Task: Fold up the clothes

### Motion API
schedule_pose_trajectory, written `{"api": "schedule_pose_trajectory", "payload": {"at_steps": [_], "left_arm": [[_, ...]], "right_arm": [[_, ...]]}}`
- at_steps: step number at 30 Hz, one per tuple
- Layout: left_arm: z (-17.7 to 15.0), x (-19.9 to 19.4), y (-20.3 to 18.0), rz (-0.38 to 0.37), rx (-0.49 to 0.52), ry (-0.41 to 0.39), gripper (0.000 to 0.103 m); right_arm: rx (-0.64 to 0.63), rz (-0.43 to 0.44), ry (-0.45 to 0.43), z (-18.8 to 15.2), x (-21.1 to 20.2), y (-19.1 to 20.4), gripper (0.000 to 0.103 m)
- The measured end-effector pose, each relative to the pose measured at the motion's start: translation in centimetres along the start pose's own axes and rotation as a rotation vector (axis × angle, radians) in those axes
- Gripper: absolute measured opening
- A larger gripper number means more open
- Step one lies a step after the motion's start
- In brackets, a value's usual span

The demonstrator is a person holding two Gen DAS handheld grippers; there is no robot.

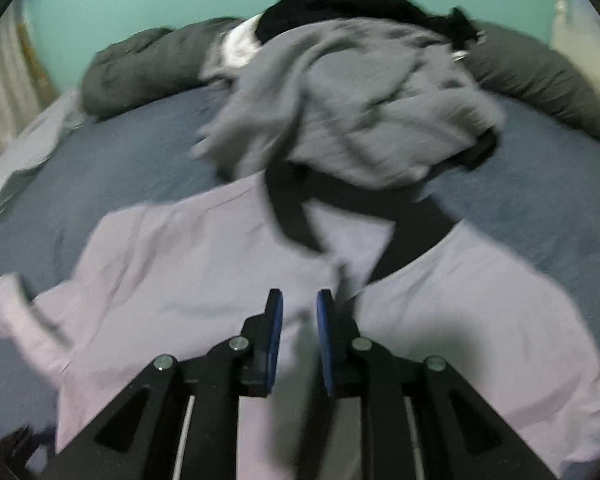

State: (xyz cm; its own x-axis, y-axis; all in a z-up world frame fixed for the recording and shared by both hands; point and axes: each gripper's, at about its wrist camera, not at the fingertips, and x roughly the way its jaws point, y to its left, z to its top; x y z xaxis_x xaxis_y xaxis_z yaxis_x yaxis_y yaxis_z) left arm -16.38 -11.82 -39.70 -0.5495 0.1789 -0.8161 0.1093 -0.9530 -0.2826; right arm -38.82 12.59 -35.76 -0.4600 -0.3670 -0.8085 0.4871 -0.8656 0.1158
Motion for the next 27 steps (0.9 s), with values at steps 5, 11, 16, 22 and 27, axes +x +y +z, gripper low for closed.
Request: {"api": "schedule_pose_trajectory", "payload": {"at_steps": [5,11,16,22,27], "left_arm": [[0.0,0.3,0.0,0.004,0.002,0.003,0.063],[0.1,0.8,0.0,0.007,0.005,0.007,0.064],[-0.1,0.6,0.0,0.005,0.004,0.003,0.065],[-0.4,0.1,0.0,0.011,0.005,-0.01,0.066],[-0.5,-0.3,-0.1,0.018,0.008,-0.028,0.066]], "right_arm": [[-0.031,0.055,0.12,-2.5,2.8,2.1,0.017],[-0.012,0.032,0.135,-2.5,3.7,2.4,0.016],[0.018,0.07,0.085,-2.9,-2.3,1.1,0.017],[0.016,0.085,0.119,-7.3,-8.8,-1.5,0.034],[0.062,0.088,0.215,-13.0,-10.0,-3.6,0.034]]}}
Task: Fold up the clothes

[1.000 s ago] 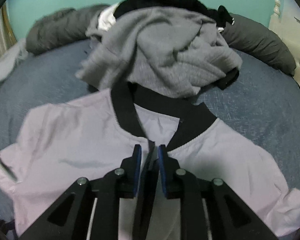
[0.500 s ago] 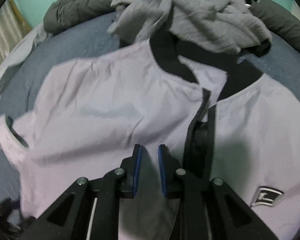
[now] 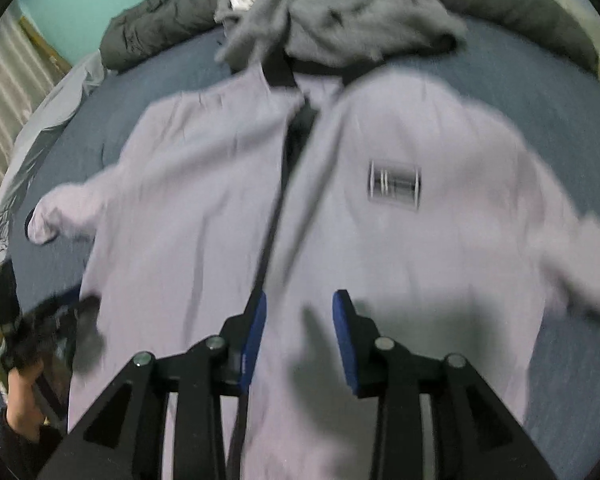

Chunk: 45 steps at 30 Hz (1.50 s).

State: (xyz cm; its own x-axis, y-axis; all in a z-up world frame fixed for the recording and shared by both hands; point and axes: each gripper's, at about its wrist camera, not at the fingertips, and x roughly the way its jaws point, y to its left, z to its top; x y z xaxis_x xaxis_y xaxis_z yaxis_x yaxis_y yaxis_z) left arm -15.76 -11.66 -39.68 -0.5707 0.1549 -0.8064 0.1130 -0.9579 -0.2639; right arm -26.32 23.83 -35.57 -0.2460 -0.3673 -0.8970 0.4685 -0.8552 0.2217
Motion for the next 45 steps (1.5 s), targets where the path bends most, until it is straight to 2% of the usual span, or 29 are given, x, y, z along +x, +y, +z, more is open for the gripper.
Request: {"api": "schedule_pose_trajectory", "payload": {"at_steps": [4,9,10,11,17,21,23,25,28,29,31,34,36,40,45], "left_arm": [[-0.1,-0.1,0.2,0.002,-0.003,-0.007,0.066],[0.0,0.0,0.2,-0.004,-0.003,-0.004,0.066],[0.0,0.0,0.2,-0.005,-0.003,-0.004,0.066],[0.1,0.0,0.2,-0.006,-0.003,-0.004,0.066],[0.4,-0.2,0.4,-0.008,0.0,-0.007,0.066],[0.4,-0.3,0.4,-0.008,0.001,-0.008,0.066],[0.4,-0.2,0.4,-0.008,0.002,-0.007,0.066],[0.4,-0.1,0.4,-0.008,0.002,-0.003,0.066],[0.3,-0.2,0.2,-0.006,0.008,-0.002,0.066],[0.2,-0.2,0.2,-0.005,0.011,-0.002,0.066],[0.2,-0.4,0.1,-0.002,0.015,-0.001,0.066],[0.3,-1.2,-0.2,-0.001,0.017,-0.013,0.066],[0.3,-2.0,-0.8,-0.007,0.022,-0.027,0.066],[-0.4,-3.1,-2.0,-0.039,0.019,-0.018,0.066],[-1.5,-4.6,-3.8,-0.071,0.056,0.048,0.066]], "right_arm": [[0.01,0.024,0.047,-2.6,1.7,0.5,0.034],[-0.011,-0.005,0.033,-1.9,4.4,2.3,0.034],[-0.018,-0.013,0.035,-1.5,4.9,2.6,0.032],[-0.026,-0.021,0.038,-1.1,5.3,3.0,0.022],[0.033,-0.056,0.012,0.6,6.4,3.1,0.009],[0.053,-0.071,-0.02,1.6,6.1,3.5,0.008],[0.055,-0.069,0.013,1.6,6.4,3.7,0.009],[0.042,-0.043,0.049,1.4,6.6,3.6,0.015],[0.087,0.035,0.044,0.6,4.8,2.5,0.021],[0.116,0.064,0.01,0.1,3.2,1.6,0.026],[0.135,0.054,-0.036,-0.8,0.6,0.0,0.033],[0.176,0.012,-0.085,-3.2,-3.7,-3.4,0.033],[0.202,-0.021,-0.072,-5.4,-5.6,-5.7,0.033],[0.23,-0.058,0.012,-10.7,-8.0,-9.9,0.034],[0.305,-0.019,0.06,-17.9,-11.0,-13.9,0.038]]}}
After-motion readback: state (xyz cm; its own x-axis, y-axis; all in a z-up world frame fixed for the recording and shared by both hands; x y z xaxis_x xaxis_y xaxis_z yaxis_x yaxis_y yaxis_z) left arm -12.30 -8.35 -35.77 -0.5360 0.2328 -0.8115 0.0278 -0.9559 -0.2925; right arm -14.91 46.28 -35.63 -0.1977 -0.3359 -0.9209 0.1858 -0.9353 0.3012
